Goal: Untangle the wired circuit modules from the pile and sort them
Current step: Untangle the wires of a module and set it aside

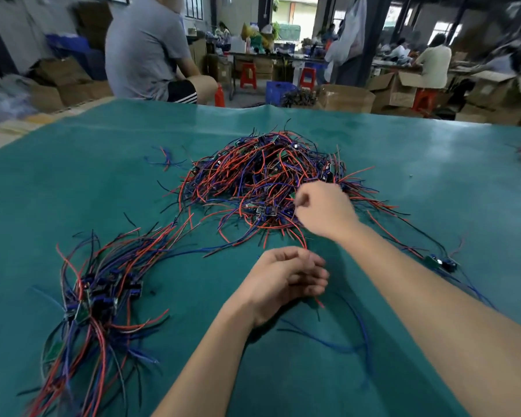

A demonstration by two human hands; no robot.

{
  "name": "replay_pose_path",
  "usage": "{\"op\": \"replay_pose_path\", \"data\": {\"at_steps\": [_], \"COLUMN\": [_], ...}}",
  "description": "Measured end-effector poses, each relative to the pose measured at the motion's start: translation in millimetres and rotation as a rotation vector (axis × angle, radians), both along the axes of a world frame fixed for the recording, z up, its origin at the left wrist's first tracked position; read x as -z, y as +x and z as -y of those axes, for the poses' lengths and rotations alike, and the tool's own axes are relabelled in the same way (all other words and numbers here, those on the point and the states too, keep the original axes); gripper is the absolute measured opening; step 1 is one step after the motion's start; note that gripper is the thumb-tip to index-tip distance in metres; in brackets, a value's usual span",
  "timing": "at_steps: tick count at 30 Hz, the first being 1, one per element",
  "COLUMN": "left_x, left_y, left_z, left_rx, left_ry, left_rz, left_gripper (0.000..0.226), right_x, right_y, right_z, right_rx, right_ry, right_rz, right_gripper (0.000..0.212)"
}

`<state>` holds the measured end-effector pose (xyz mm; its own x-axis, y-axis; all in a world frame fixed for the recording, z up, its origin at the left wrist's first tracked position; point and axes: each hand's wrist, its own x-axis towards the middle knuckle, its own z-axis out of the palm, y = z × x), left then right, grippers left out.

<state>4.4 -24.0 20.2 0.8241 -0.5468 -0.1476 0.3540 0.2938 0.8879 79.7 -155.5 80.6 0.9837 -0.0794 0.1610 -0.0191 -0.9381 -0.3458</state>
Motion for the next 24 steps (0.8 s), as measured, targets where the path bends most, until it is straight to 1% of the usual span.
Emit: {"op": "replay_pose_path", "data": {"at_steps": [2, 5, 7, 8, 9, 10, 11, 13, 14, 16, 18, 19, 21, 23, 24], "left_x": [0, 0, -1, 0, -1, -1, -1, -1, -1, 0, 1, 1, 1, -1, -3], "left_y": [-1, -1, -1, 0, -1, 0, 0, 0, 0, 2, 2, 2, 2, 2, 2], "left_z": [0, 0, -1, -1, -1, -1, -1, -1, -1, -2, -3, -2, 0, 0, 0], "left_rx": [-0.004, -0.005, -0.003, 0.000, 0.004, 0.003, 0.000, -0.007, -0.008, -0.013, -0.012, -0.010, -0.015, -0.026, -0.026], "left_ry": [-0.008, -0.018, -0.017, -0.016, -0.017, -0.018, -0.016, -0.013, -0.015, -0.021, -0.019, -0.017, -0.026, -0.029, -0.021], "left_rz": [-0.014, -0.026, -0.026, -0.022, -0.022, -0.022, -0.024, -0.020, -0.021, -0.027, -0.023, -0.020, -0.025, -0.058, -0.068], "left_gripper": [0.018, 0.019, 0.018, 0.018, 0.017, 0.017, 0.016, 0.016, 0.015, 0.014, 0.014, 0.014, 0.015, 0.019, 0.022], "right_x": [16, 39, 48, 48, 46, 41, 33, 15, 7, -4, -2, 2, 14, 27, 32], "right_y": [-8, -19, -22, -24, -27, -31, -38, -54, -63, -78, -90, -94, -99, -100, -99], "right_z": [34, 67, 77, 79, 79, 78, 75, 68, 65, 59, 52, 49, 40, 33, 31], "right_rx": [0.100, 0.191, 0.227, 0.238, 0.240, 0.223, 0.186, 0.083, 0.041, -0.032, -0.086, -0.116, -0.163, -0.177, -0.177], "right_ry": [-0.001, -0.014, 0.104, 0.208, 0.352, 0.557, 0.806, 1.292, 1.461, 1.723, 1.910, 1.948, 1.945, 1.851, 1.759], "right_rz": [0.057, 0.026, 0.015, 0.027, 0.045, 0.057, 0.061, 0.017, -0.019, -0.088, -0.139, -0.160, -0.214, -0.219, -0.172], "right_gripper": [0.016, 0.024, 0.019, 0.014, 0.009, 0.004, 0.002, 0.006, 0.008, 0.019, 0.033, 0.036, 0.036, 0.031, 0.029]}}
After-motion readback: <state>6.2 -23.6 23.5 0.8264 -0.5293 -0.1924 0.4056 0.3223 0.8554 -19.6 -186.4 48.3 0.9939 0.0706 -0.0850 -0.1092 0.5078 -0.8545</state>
